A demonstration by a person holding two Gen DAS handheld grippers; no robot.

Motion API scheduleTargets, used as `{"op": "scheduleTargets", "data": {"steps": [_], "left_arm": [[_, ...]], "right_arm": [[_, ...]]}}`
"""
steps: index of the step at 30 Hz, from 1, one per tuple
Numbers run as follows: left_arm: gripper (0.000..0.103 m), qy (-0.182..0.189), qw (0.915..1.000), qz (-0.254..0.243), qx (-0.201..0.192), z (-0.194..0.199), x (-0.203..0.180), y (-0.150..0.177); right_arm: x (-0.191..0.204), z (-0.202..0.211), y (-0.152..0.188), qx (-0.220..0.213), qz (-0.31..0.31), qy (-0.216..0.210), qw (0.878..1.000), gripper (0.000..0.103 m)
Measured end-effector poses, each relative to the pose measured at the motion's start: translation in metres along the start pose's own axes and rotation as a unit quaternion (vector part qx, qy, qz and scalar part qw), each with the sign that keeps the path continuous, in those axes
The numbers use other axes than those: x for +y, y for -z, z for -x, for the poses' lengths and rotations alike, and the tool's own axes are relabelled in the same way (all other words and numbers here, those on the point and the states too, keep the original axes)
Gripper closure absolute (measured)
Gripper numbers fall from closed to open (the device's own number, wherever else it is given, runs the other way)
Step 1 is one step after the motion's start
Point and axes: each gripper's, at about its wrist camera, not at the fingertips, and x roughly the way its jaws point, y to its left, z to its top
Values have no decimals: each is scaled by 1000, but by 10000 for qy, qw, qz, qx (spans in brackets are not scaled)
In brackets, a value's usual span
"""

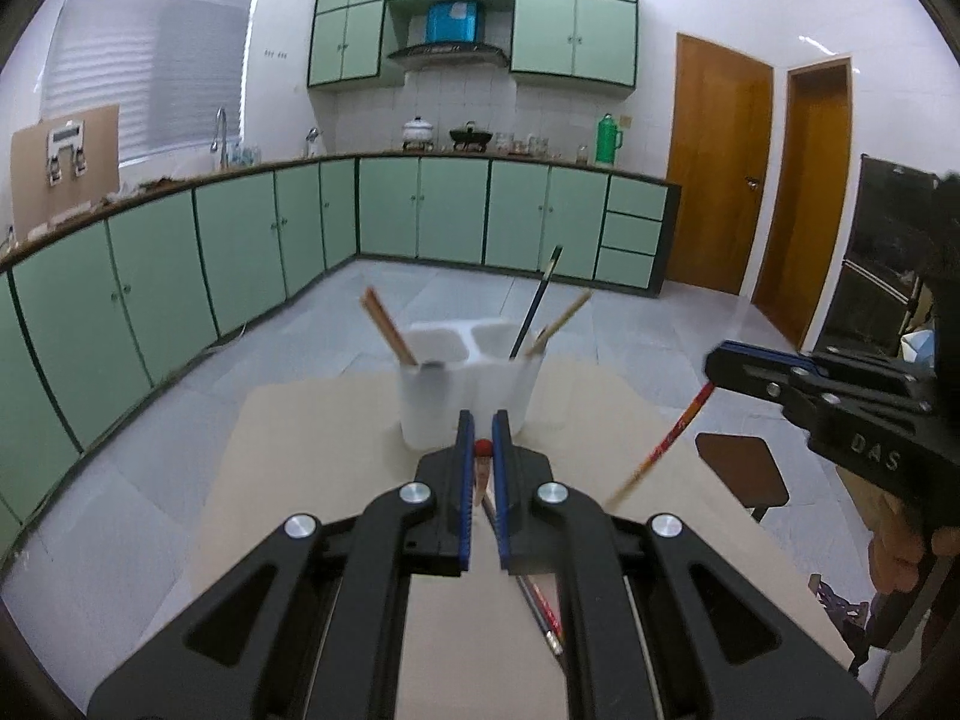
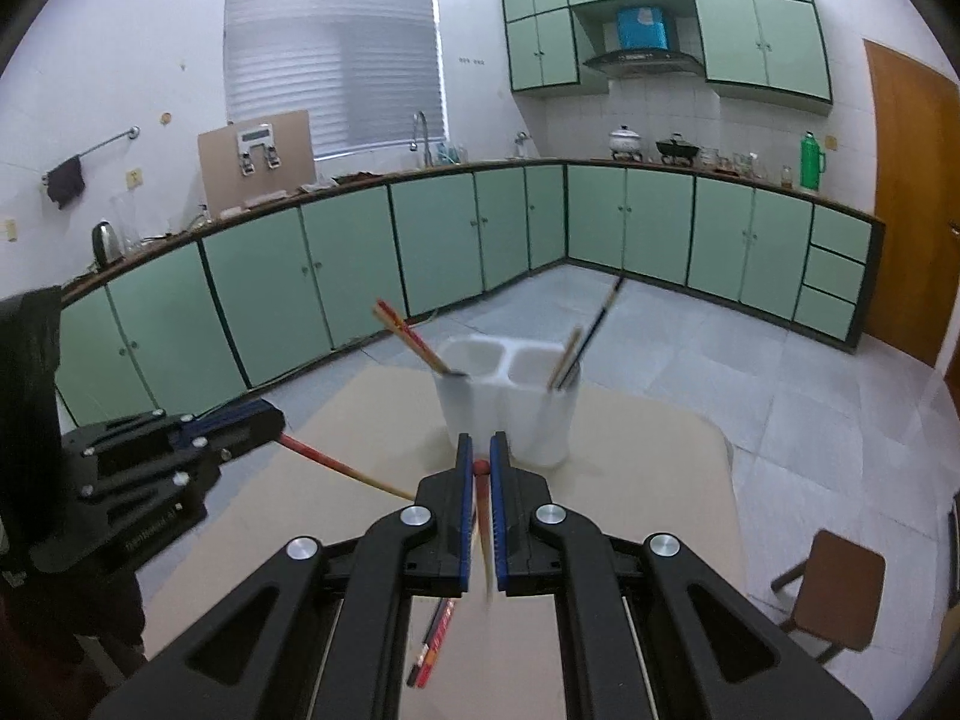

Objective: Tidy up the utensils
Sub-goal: 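Drop the red chopstick into the white holder while the right drops its chopstick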

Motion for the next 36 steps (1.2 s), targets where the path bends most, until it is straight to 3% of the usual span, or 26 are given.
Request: {"op": "scheduleTargets", "data": {"steps": [10,19,27,36], "left_arm": [[98,180,9988,-191,-417,15,-6,-37],[98,52,9951,-378,-917,11,-8,-93],[98,-83,9967,-387,-704,-34,4,-117],[98,-48,9992,-321,-227,-93,17,-113]], "right_arm": [[-3,8,-51,-254,55,-214,9994,98],[-12,8,-121,-933,30,-126,9956,98],[-28,-29,-164,-1386,-171,138,9901,98],[-41,-100,-164,-1139,-252,425,9923,98]]}}
